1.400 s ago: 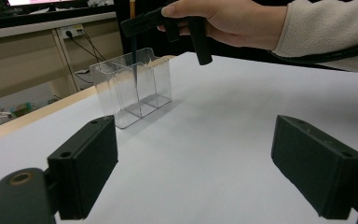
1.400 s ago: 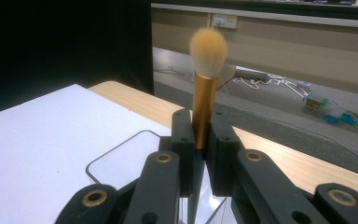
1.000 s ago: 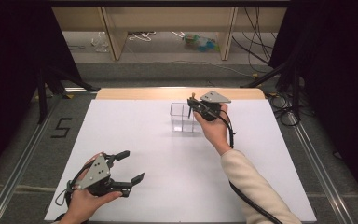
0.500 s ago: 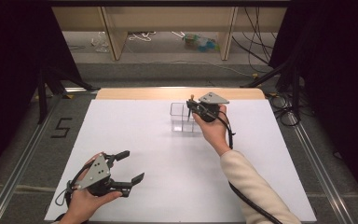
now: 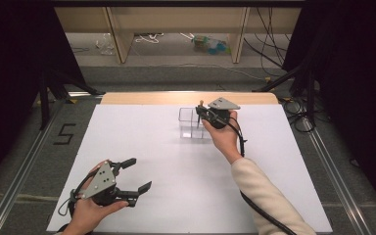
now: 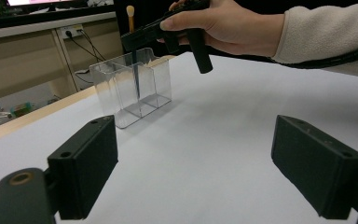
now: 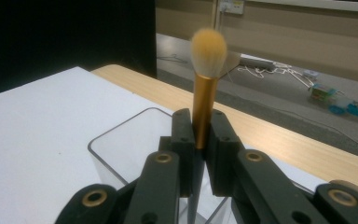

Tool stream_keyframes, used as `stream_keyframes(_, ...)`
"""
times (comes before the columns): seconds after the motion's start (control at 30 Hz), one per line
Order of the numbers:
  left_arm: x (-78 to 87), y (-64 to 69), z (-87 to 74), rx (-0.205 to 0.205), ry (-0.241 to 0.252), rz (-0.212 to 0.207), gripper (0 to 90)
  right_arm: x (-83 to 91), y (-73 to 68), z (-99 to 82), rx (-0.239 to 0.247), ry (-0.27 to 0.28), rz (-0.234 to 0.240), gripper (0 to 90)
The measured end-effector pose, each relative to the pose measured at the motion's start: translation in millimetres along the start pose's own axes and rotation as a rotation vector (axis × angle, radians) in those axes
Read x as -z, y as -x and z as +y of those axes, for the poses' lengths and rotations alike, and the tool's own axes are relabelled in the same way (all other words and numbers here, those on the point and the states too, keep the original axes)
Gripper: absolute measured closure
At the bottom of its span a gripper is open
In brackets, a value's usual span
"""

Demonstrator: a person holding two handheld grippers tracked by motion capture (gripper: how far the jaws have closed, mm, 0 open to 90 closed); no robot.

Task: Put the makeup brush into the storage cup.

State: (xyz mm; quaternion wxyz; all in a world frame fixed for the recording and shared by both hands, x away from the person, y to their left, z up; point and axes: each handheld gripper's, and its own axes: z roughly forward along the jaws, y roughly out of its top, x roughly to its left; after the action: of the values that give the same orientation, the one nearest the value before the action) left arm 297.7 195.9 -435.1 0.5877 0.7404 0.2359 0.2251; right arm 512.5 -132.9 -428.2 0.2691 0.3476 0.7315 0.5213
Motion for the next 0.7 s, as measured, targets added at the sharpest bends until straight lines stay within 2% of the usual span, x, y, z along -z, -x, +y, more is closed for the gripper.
stream_keyframes(0.03,0.0,0.0,-0.1,0.0,0.0,0.0,14.3,-0.1,-1.4,-0.3,-0.017,-0.008,0.004,83.6)
stream_keyframes(0.13,0.3,-0.1,0.0,-0.001,0.0,0.0,14.3,-0.9,-0.4,-0.6,-0.007,-0.002,0.006,82.9)
stream_keyframes(0.17,0.3,-0.2,0.0,0.0,0.001,0.0,14.3,0.1,-0.8,0.0,-0.015,-0.012,0.012,78.8)
stream_keyframes(0.2,0.3,-0.2,0.0,-0.001,0.0,0.0,14.3,-0.5,0.1,0.5,-0.014,-0.001,0.032,70.1)
stream_keyframes(0.23,0.3,-0.2,0.0,0.0,0.001,0.0,14.3,0.4,-0.5,1.9,-0.024,-0.014,0.043,57.2)
stream_keyframes(0.3,0.3,-0.3,0.0,0.0,0.001,0.0,14.3,0.0,-0.4,4.0,-0.006,-0.001,0.049,34.0)
stream_keyframes(0.33,0.2,-0.2,0.0,0.0,0.001,-0.001,14.3,0.2,-1.4,4.1,-0.016,0.005,0.038,25.3)
stream_keyframes(0.37,0.1,-0.2,0.0,0.001,0.001,-0.001,14.3,2.0,-0.9,5.3,-0.023,-0.016,0.054,19.9)
stream_keyframes(0.4,0.2,-0.2,0.0,0.001,0.001,-0.001,14.3,3.5,-0.3,5.9,-0.004,-0.018,0.055,16.0)
stream_keyframes(0.5,-0.1,0.0,0.0,0.002,0.001,-0.001,14.3,7.9,0.6,7.7,0.011,-0.023,0.009,16.1)
stream_keyframes(0.7,-0.2,-0.1,0.0,0.002,0.0,0.0,14.3,18.7,5.8,7.9,0.013,-0.027,-0.036,13.6)
